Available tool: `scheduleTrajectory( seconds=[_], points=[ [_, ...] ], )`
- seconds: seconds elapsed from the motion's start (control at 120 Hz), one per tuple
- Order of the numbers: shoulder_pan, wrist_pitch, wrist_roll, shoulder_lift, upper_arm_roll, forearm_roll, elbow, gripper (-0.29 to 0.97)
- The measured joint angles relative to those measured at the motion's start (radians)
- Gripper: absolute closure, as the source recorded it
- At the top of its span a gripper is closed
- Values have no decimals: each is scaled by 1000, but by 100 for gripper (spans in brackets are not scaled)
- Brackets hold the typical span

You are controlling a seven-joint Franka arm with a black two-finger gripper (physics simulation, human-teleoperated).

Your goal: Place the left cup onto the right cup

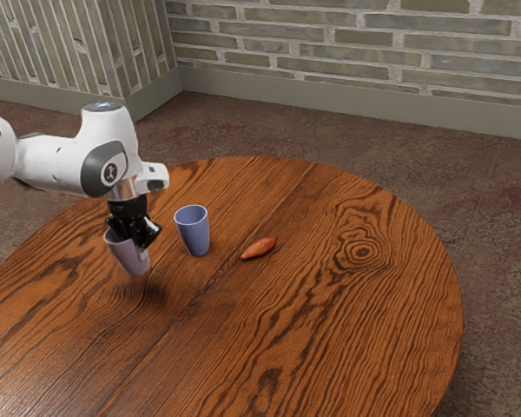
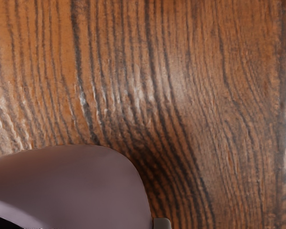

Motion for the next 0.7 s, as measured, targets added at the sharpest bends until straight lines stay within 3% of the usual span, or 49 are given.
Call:
scheduleTrajectory(
  seconds=[0.167,0.317,0.467,0.7],
  points=[
    [-25,-152,-30,19,-4,71,199,78],
    [-32,-283,-46,170,-27,108,476,78],
    [-34,-366,-56,307,-63,120,660,78],
    [-33,-420,-64,397,-80,115,757,78]
  ],
)
